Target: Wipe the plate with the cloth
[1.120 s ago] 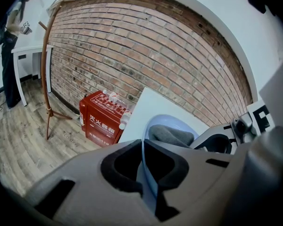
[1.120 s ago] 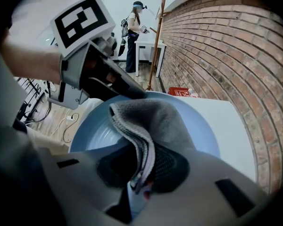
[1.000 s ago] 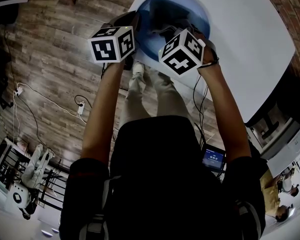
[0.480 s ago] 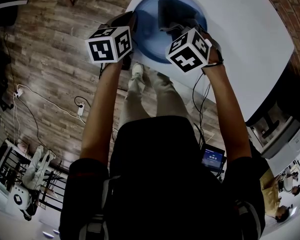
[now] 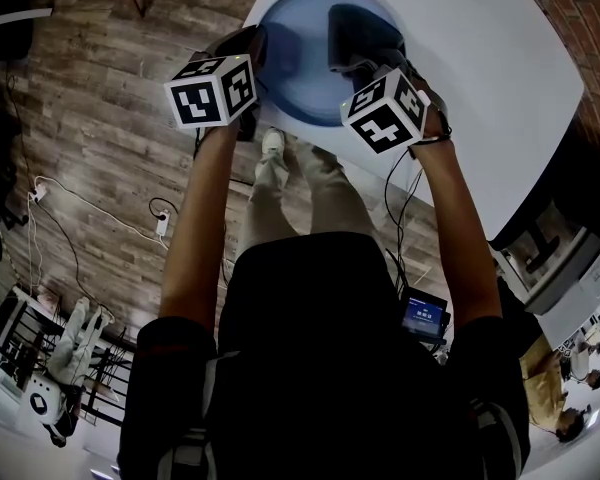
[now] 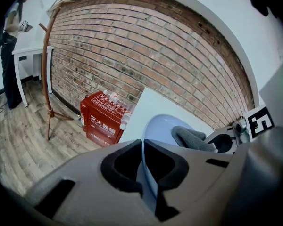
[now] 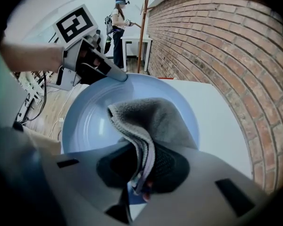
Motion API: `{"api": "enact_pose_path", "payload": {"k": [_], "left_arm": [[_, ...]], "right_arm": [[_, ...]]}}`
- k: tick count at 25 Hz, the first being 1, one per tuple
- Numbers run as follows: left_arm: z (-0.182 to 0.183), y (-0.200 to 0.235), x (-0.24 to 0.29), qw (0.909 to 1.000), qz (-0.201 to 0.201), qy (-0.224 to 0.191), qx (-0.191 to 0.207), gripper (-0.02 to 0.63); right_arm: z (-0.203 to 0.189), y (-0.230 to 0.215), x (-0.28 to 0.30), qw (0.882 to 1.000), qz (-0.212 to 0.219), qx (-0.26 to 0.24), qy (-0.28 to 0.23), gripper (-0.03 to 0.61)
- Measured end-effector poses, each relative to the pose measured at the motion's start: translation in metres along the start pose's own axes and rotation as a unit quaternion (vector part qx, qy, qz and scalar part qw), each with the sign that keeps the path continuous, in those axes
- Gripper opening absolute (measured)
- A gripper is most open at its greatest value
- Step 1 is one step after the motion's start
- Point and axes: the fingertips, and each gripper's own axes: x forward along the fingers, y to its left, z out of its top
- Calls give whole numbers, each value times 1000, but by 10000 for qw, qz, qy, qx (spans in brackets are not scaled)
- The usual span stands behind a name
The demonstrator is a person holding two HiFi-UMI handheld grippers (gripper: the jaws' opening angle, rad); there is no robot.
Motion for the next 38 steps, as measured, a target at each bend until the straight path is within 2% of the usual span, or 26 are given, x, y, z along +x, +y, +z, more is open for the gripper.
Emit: {"api": "enact_pose_path", "payload": {"k": [9,14,18,25,28,38], "left_arm": [[-1,-2,0,9999,-29,-25,-111,29],[-5,-7,1,9997,-148,121,-133,30],[-4,-6,-4,9998,-117,41,-160,31],[4,-7,-19,9998,-96,-50,-159,31],[10,-9,-25,9996,-110,-142,-216,31],[20,-28,-51,9992,-342,-190,121,29]], "right_arm": [[-7,2,-2,10000,-12,73,-49,54],[-7,1,-3,9998,14,155,-137,54],[-5,2,-3,9994,154,270,-176,54],[-1,0,-13,9947,408,841,-416,54],[1,-3,-19,9933,339,992,-490,53],[7,-4,-48,9820,184,1705,-796,54]]}}
